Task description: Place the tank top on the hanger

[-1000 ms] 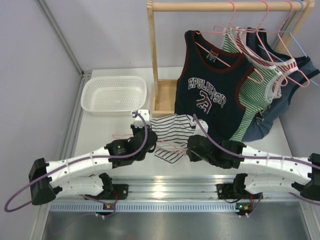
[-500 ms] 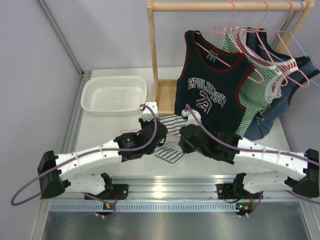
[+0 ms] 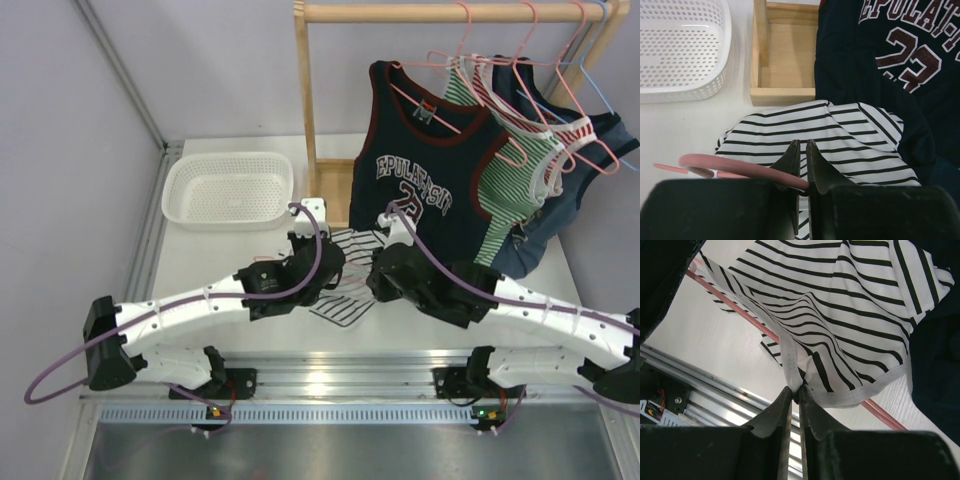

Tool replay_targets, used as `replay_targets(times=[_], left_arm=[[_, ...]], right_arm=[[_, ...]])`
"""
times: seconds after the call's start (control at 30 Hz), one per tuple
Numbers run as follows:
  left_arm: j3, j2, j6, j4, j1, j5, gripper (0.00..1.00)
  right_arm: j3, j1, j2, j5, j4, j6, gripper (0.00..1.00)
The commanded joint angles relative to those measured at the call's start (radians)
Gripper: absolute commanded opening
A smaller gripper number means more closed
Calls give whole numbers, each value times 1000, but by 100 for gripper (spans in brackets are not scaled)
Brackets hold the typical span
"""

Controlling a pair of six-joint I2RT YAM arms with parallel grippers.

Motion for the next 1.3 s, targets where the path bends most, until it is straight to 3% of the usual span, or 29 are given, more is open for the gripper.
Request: replay_targets(times=[0.0, 0.03, 0.23, 0.43, 0.73, 0.97, 1.1, 1.27], left_arm=[[53, 1, 10, 38, -14, -3, 0], [56, 0, 18, 34, -14, -2, 0], [81, -19, 39, -26, -25, -5, 0], [99, -23, 33, -86, -45, -15, 0], [153, -31, 53, -129, -47, 4, 0], [171, -39, 50, -138, -45, 27, 0], [177, -45, 46, -141, -45, 37, 0], [199, -37, 46, -141, -47, 47, 0]], right_arm=[[52, -25, -31, 7, -25, -42, 13], [46, -29, -37, 1, -24, -48, 22], [96, -71, -82, -30, -14, -136, 48], [156, -81, -94, -169, 73, -306, 61], [45, -84, -100, -364, 274, -545, 61], [-52, -208, -108, -530, 441, -590, 56], [-46, -233, -83, -650, 472, -619, 55], [-11, -233, -30, -670, 453, -639, 53]])
